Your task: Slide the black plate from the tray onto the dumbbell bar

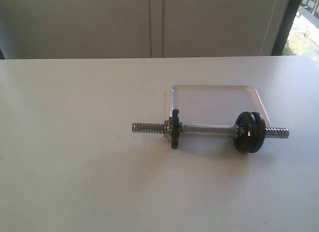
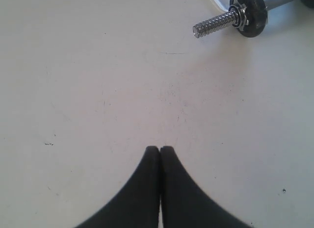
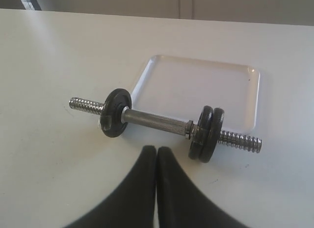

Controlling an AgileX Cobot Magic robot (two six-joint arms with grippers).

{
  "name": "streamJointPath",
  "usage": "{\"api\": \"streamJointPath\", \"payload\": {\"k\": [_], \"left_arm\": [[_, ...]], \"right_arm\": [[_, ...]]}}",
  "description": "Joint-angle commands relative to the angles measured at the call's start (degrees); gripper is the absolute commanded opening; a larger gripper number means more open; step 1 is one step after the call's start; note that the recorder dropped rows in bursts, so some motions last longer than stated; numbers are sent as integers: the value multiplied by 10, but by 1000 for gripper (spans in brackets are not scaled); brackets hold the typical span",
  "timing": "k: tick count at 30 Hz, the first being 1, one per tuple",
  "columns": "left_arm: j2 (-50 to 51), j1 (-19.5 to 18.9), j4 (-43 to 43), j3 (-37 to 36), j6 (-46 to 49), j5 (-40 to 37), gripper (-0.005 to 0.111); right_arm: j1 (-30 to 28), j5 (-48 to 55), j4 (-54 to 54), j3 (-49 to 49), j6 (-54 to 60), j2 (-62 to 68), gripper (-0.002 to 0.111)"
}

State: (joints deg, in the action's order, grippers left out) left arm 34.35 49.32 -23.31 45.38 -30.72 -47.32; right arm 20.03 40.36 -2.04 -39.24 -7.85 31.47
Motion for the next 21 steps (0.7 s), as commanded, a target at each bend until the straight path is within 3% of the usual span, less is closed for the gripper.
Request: {"api": "streamJointPath", "payload": {"k": [1,5,8,10,14,17,21], "left_arm": [[-18,0,2,-8,-5,2,0],[-50,-4,-35,-38,-3,51,0],[-89,-50,-53,-90,-3,209,0],[-116,-107,-53,-139,-4,330,0],[-170,-260,-28,-239,-26,546,0],[-214,-364,-23,-301,-118,620,0],[-264,-468,-23,-364,-269,627,0]], "right_arm": [[-1,-6,2,4,-1,-3,1],[-1,-6,3,4,-1,-3,1],[-1,-6,3,4,-1,-3,1],[-1,-6,3,4,-1,-3,1],[-1,-6,3,4,-1,-3,1],[-1,-6,3,4,-1,-3,1],[-1,-6,3,4,-1,-3,1]]}}
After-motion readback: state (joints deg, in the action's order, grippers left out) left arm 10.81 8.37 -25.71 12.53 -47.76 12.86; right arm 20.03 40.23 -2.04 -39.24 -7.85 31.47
